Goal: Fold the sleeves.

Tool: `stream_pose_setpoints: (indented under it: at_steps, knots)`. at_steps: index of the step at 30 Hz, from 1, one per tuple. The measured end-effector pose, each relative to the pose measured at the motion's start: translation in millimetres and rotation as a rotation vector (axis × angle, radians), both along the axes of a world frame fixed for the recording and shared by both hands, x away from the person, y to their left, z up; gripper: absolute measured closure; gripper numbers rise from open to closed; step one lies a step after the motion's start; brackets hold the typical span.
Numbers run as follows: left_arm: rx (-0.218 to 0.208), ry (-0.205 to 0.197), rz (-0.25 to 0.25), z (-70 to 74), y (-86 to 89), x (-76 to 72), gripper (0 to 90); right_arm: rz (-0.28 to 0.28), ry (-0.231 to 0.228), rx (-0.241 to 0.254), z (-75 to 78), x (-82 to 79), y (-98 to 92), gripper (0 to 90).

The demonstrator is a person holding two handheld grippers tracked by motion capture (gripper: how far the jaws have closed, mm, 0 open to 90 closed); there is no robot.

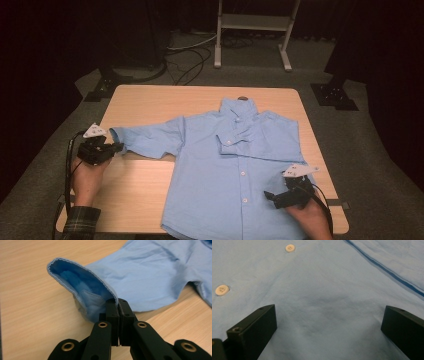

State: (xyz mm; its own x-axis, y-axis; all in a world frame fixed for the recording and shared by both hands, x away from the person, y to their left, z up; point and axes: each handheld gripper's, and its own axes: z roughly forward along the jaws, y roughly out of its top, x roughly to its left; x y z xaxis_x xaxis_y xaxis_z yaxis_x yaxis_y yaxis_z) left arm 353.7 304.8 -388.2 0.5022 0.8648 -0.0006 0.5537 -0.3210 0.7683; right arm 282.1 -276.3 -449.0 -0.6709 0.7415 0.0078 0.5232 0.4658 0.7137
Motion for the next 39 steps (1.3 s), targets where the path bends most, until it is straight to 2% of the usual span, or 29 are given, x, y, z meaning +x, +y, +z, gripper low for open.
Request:
stream_pose_setpoints:
  at_steps: [10, 11, 12, 13, 14, 17, 18, 19, 24, 25, 30, 39]
  knots:
    - [-0.004, -0.018, -0.077, 9.1, -30.3, 8.3, 88.5, 0.000, 0.000, 0.000, 0.0, 0.0, 0.0, 0.0]
    - [-0.003, -0.021, -0.092, 10.9, -39.1, 10.9, 88.5, 0.000, 0.000, 0.000, 0.0, 0.0, -0.1, 0.0]
    - [-0.003, -0.021, -0.092, 10.9, -39.1, 10.9, 88.5, 0.000, 0.000, -0.001, 0.0, 0.1, -0.1, 0.0]
    - [-0.004, -0.025, -0.111, 13.2, -48.6, 14.3, 88.5, 0.000, 0.000, -0.001, 0.0, 0.1, -0.1, 0.0]
    - [-0.004, -0.025, -0.111, 13.2, -48.6, 14.3, 88.5, 0.000, 0.000, -0.001, 0.0, 0.1, -0.1, 0.0]
    - [-0.007, -0.029, -0.140, 15.5, -64.0, 19.8, 88.5, 0.000, 0.000, 0.000, 0.0, 0.0, -0.1, 0.0]
    - [-0.017, -0.033, -0.160, 16.2, -74.5, 23.0, 88.5, 0.000, 0.000, 0.000, 0.0, 0.0, -0.1, 0.0]
    - [-0.017, -0.033, -0.160, 16.2, -74.5, 23.0, 88.5, 0.000, 0.000, 0.000, 0.0, 0.0, -0.1, 0.0]
    - [-0.018, -0.036, -0.204, 17.7, -96.1, 28.6, 88.5, 0.000, 0.000, 0.000, 0.0, 0.0, -0.1, 0.0]
    - [-0.024, -0.040, -0.219, 18.1, -103.3, 30.1, 88.5, 0.000, 0.000, 0.000, 0.0, 0.0, -0.1, 0.0]
    - [-0.042, -0.049, -0.250, 19.8, -115.2, 32.6, 88.5, 0.000, 0.000, 0.000, 0.0, 0.0, -0.1, 0.0]
    - [-0.107, -0.069, -0.312, 16.3, -142.8, 38.7, 88.5, 0.000, 0.000, 0.000, 0.0, 0.0, -0.1, 0.0]
